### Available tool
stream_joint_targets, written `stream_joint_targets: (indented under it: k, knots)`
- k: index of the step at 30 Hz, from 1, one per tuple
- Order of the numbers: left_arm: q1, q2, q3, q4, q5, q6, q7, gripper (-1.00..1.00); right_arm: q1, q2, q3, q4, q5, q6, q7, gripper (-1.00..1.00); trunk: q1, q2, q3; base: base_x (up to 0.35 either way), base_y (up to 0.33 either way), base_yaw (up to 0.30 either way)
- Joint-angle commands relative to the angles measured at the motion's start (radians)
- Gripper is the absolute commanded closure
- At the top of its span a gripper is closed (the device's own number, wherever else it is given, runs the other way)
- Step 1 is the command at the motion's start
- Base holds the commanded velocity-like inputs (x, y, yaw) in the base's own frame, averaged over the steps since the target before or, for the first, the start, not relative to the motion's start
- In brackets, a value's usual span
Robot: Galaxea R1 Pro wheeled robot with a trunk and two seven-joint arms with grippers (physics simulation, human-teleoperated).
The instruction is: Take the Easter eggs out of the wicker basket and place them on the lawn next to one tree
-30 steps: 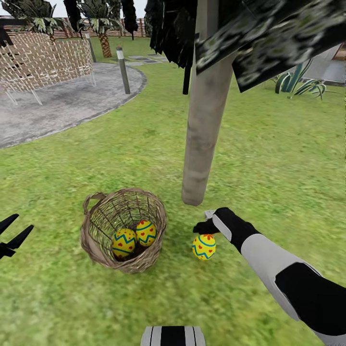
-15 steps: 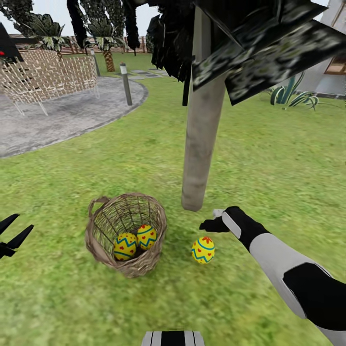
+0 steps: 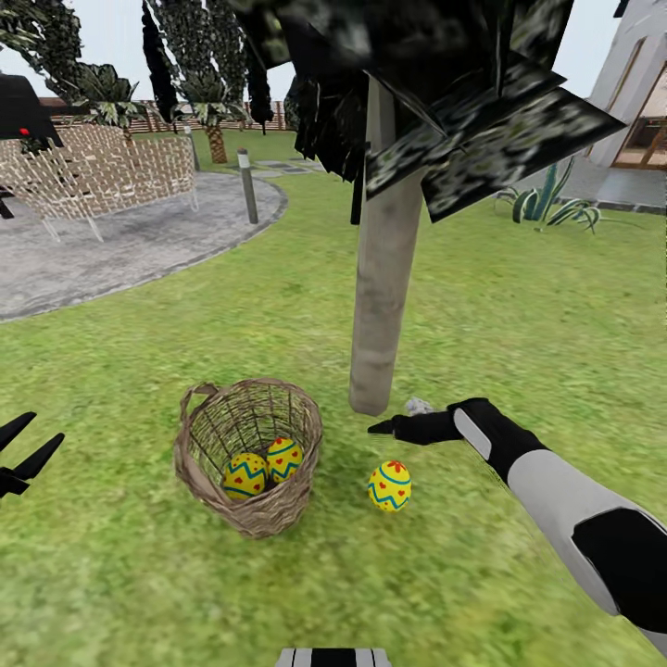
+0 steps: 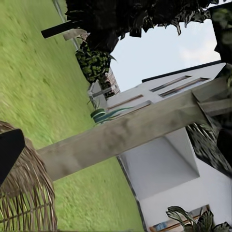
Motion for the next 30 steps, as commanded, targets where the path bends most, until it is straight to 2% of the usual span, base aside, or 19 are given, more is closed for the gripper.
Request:
stream_joint_targets:
  k: [1, 7, 8, 10, 11, 14, 17, 20, 26, 30]
  knots:
    - [-0.001, 0.0, 0.001, 0.0, -0.004, 0.003, -0.004, -1.0, -0.001, -0.002, 0.005, -0.001, -0.001, 0.002, 0.034, -1.0, -0.001, 0.0, 0.003, 0.0, 0.0, 0.0]
    - [-0.001, -0.001, 0.001, 0.0, -0.004, 0.003, -0.004, -1.0, -0.001, -0.008, 0.003, -0.001, -0.003, 0.0, 0.164, -1.0, -0.003, 0.001, 0.026, 0.0, 0.0, 0.0]
    - [-0.001, -0.001, 0.001, 0.0, -0.004, 0.003, -0.004, -1.0, -0.001, -0.022, -0.005, -0.001, -0.003, -0.001, 0.211, -1.0, -0.004, 0.002, 0.03, 0.0, 0.0, 0.0]
    - [-0.001, -0.001, 0.001, 0.0, -0.004, 0.003, -0.004, -1.0, 0.0, -0.039, -0.022, -0.001, -0.004, -0.001, 0.265, -1.0, -0.005, 0.002, 0.038, 0.0, 0.0, 0.0]
    - [-0.001, -0.001, 0.001, 0.0, -0.004, 0.003, -0.004, -1.0, 0.0, -0.049, -0.044, -0.001, -0.004, 0.001, 0.305, -1.0, -0.005, 0.002, 0.042, 0.0, 0.0, 0.0]
    - [-0.001, -0.001, 0.001, 0.0, -0.004, 0.003, -0.004, -1.0, 0.001, -0.054, -0.071, -0.001, -0.004, 0.004, 0.357, -1.0, -0.006, 0.003, 0.053, 0.0, 0.0, 0.0]
    - [-0.001, -0.001, 0.001, 0.0, -0.004, 0.003, -0.004, -1.0, 0.001, -0.054, -0.082, -0.002, -0.006, 0.007, 0.416, -1.0, -0.008, 0.004, 0.065, 0.0, 0.0, 0.0]
    - [-0.001, 0.0, 0.001, 0.0, -0.004, 0.003, -0.004, -1.0, 0.001, -0.05, -0.084, -0.002, -0.021, 0.008, 0.446, -1.0, -0.012, 0.011, 0.076, 0.0, 0.0, 0.0]
    - [-0.001, -0.001, 0.001, -0.001, -0.004, 0.002, -0.004, -1.0, 0.001, -0.049, -0.087, -0.002, -0.038, 0.006, 0.45, -1.0, -0.035, 0.053, 0.094, 0.0, 0.0, 0.027]
    - [-0.001, -0.003, -0.007, -0.021, -0.004, 0.002, -0.004, -1.0, 0.001, -0.048, -0.086, -0.002, -0.039, 0.005, 0.45, -1.0, -0.051, 0.081, 0.105, 0.0, 0.0, 0.219]
